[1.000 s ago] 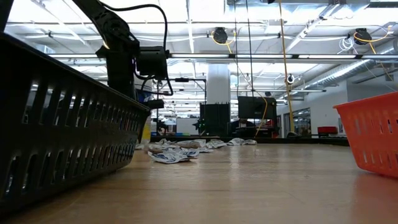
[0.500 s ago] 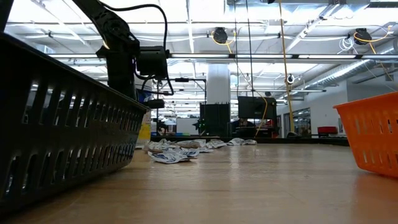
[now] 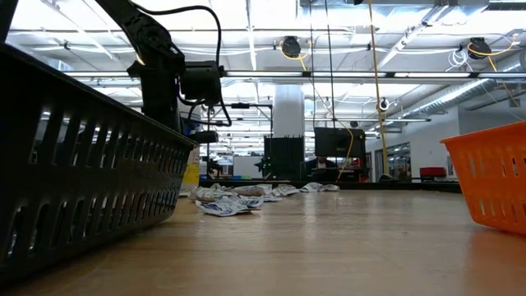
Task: Pick & Place First Aid Supplies
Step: Put the alcohol pad into the blue bin
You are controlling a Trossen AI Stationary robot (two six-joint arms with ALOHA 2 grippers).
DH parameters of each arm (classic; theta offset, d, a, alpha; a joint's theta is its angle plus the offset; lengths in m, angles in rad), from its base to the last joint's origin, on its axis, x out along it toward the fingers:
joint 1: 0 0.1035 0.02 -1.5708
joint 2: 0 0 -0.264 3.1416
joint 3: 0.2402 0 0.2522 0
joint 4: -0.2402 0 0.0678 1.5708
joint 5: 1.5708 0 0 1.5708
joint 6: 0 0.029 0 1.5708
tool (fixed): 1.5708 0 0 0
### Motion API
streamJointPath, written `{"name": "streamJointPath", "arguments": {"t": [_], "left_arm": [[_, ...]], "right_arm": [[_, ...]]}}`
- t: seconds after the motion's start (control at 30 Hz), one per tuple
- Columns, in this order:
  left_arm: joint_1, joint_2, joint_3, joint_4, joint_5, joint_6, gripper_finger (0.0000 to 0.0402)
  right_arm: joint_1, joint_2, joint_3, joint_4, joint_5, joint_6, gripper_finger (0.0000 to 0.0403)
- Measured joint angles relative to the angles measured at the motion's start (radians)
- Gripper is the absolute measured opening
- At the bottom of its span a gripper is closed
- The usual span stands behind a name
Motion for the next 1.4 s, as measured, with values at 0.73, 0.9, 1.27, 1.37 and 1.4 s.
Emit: {"name": "streamJointPath", "arguments": {"t": [0.73, 0.9, 1.27, 1.37, 1.4], "left_arm": [[-0.008, -0.454, 0.001, -0.069, -0.026, 0.183, 0.0000], [-0.036, -0.545, 0.001, 0.030, -0.028, 0.368, 0.0000], [-0.106, -0.577, 0.052, 0.229, -0.091, 0.604, 0.0000], [-0.133, -0.561, 0.088, 0.220, -0.142, 0.651, 0.0000], [-0.144, -0.555, 0.107, 0.219, -0.160, 0.670, 0.0000]], "right_arm": [[0.000, 0.014, 0.000, -0.014, 0.001, 0.317, 0.0224], [0.000, 0.034, 0.000, -0.029, 0.001, 0.545, 0.0224], [0.118, 0.216, 0.000, 0.016, 0.060, 0.778, 0.0224], [0.146, 0.266, 0.000, 0.105, 0.058, 0.803, 0.0224], [0.153, 0.280, 0.000, 0.128, 0.058, 0.799, 0.0224]]}}
